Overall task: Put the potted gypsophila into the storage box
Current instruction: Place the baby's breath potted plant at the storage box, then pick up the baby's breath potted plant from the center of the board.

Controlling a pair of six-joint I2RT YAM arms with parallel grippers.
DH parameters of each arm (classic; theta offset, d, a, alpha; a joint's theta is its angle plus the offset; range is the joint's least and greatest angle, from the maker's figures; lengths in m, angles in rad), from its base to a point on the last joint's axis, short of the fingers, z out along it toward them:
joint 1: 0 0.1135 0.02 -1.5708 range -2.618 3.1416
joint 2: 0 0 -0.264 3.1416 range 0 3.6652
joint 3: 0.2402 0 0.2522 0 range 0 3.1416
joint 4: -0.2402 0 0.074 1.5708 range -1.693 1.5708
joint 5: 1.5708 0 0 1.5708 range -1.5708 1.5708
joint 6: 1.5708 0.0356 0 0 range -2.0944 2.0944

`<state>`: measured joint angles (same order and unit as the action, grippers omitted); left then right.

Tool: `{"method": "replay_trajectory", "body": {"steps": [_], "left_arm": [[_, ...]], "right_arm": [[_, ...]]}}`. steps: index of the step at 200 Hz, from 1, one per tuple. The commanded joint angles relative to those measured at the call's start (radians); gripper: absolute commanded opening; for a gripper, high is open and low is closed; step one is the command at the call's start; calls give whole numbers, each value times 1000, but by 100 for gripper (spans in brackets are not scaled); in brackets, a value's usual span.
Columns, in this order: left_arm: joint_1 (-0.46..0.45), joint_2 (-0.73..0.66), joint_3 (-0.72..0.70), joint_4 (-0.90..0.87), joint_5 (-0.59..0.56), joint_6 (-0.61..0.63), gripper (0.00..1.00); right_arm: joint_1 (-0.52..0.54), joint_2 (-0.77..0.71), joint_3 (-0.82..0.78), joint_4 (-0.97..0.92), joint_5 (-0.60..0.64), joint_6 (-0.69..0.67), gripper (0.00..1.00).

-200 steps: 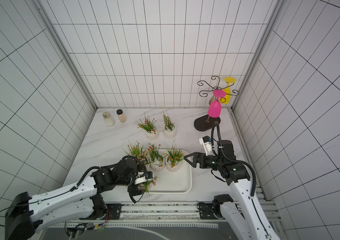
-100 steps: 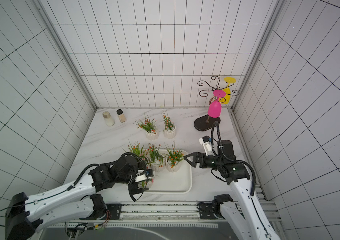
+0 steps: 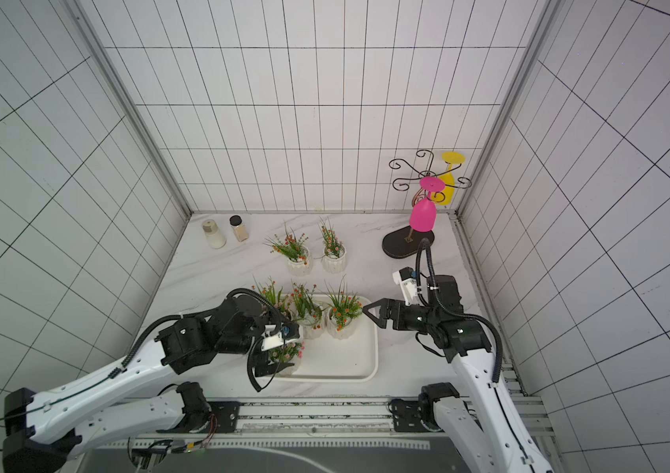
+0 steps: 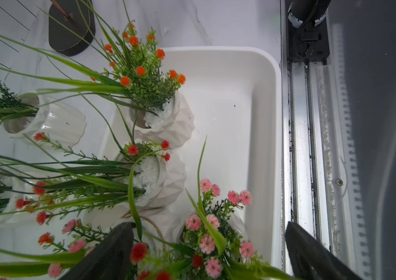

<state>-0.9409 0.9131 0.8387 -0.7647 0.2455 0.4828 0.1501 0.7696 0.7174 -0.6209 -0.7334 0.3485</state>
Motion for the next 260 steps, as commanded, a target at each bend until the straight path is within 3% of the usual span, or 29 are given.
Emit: {"method": "replay_trajectory", "body": {"steps": [1, 36, 73, 108, 160, 198, 260], "left_arm": [[-1, -25, 66, 12, 20, -84, 97], [2, -2, 141, 41, -5, -180, 97], [5, 18, 229, 112, -152, -290, 97], [53, 50, 292, 163, -156, -393, 97], [240, 75, 298, 238, -57, -526, 97], [338, 82, 274, 257, -60, -575, 97], [591, 92, 195, 332, -9, -726, 97]], "right_arm": [[-9, -9, 53, 3, 42, -35, 95], [-9, -26, 69, 10, 80, -57, 95], [-9, 2, 82, 18, 84, -75, 95], [-9, 41, 87, 51, 120, -96, 95], [-9, 93, 118, 88, 181, -125, 96], [-9, 117, 131, 133, 189, -149, 95], [-7, 135, 116, 287, 211, -178, 93]]}}
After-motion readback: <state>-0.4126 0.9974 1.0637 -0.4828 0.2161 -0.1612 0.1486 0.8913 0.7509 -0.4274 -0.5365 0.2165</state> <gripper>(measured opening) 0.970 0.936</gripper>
